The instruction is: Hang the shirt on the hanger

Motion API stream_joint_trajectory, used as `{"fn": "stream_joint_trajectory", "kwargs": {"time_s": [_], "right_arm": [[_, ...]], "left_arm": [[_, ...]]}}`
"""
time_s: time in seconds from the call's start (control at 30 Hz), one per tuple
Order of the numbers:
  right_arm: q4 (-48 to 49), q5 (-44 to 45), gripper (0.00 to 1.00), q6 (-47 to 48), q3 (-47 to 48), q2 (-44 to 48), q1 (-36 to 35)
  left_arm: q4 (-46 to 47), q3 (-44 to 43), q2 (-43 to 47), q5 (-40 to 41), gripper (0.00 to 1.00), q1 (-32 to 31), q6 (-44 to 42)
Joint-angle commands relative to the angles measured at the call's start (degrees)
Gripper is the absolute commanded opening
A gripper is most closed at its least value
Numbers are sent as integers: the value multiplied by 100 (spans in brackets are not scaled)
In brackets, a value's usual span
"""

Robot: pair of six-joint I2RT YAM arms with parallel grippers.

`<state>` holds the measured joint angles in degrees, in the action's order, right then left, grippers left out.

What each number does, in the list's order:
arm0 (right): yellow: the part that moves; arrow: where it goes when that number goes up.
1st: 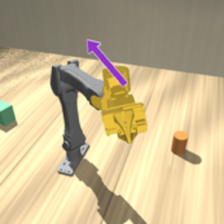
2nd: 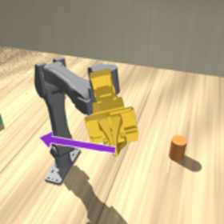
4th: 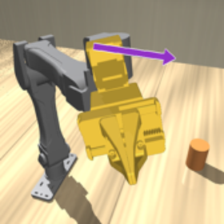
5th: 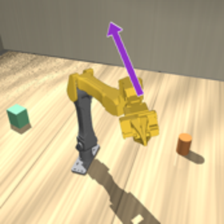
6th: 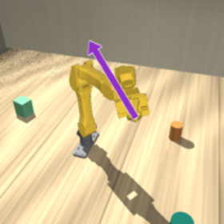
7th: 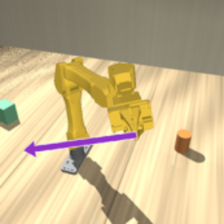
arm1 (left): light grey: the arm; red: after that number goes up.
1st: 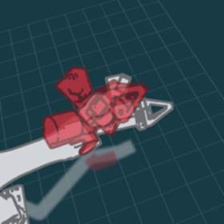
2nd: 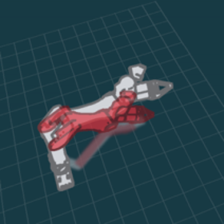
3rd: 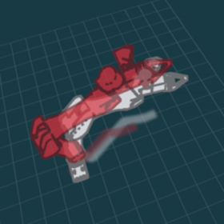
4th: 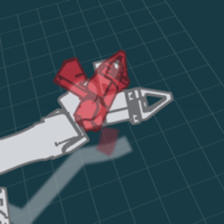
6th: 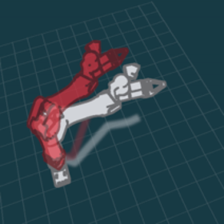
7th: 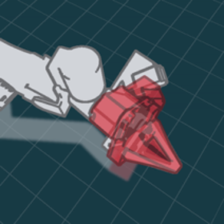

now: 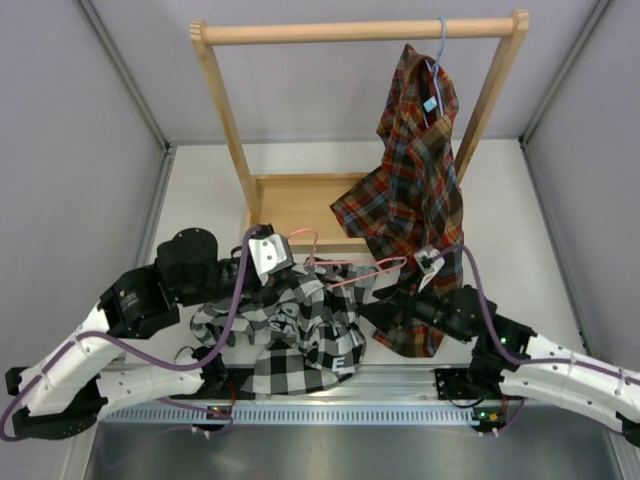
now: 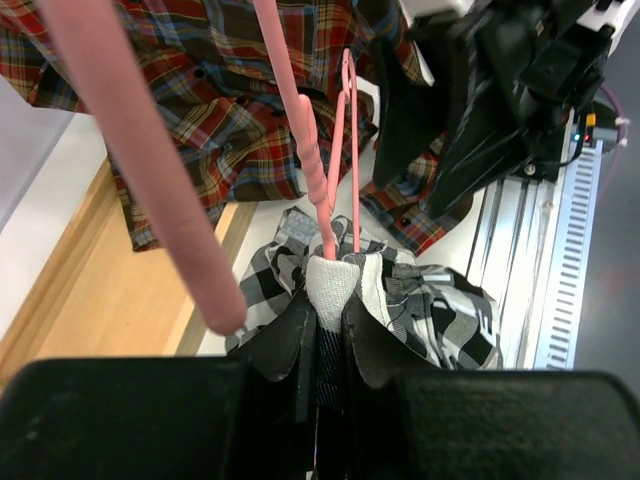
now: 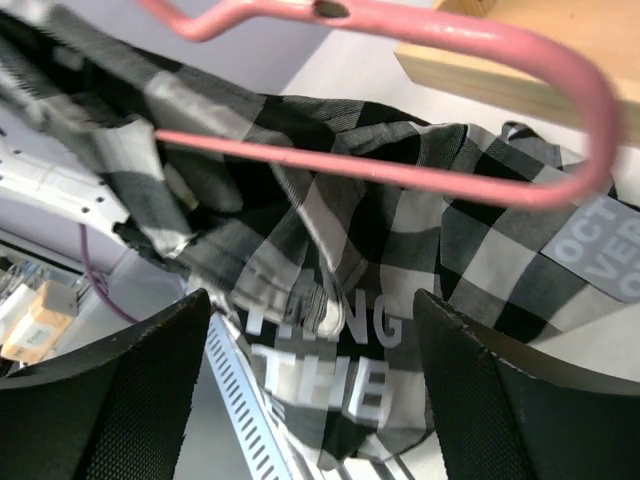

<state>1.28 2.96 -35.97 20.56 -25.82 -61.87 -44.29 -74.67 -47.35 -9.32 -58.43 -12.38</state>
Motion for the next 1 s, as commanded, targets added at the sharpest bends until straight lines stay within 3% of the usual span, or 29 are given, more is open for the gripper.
{"fn": "stream_joint_trajectory", "kwargs": {"time_s": [0.0,0.27,0.5,0.63,0.73,0.97], "right_arm": [[1250,30,77,-270,45,-773,-45],[3349,-690,55,-165,-218,-2119,-98],[4150,-788,46,-77,-332,-2761,-291],[4398,-718,30,-42,-447,-2823,-300],[4189,-613,31,19,-456,-2762,-300],[3451,19,54,116,-658,-1980,-300]], "left_arm": [[1158,303,462,80,0,-10,438],[1652,805,851,298,0,-10,711],[1705,735,824,721,0,-10,799],[1687,761,807,853,0,-10,772],[1705,788,850,1125,0,-10,755],[1705,867,1044,1292,0,-19,641]]}}
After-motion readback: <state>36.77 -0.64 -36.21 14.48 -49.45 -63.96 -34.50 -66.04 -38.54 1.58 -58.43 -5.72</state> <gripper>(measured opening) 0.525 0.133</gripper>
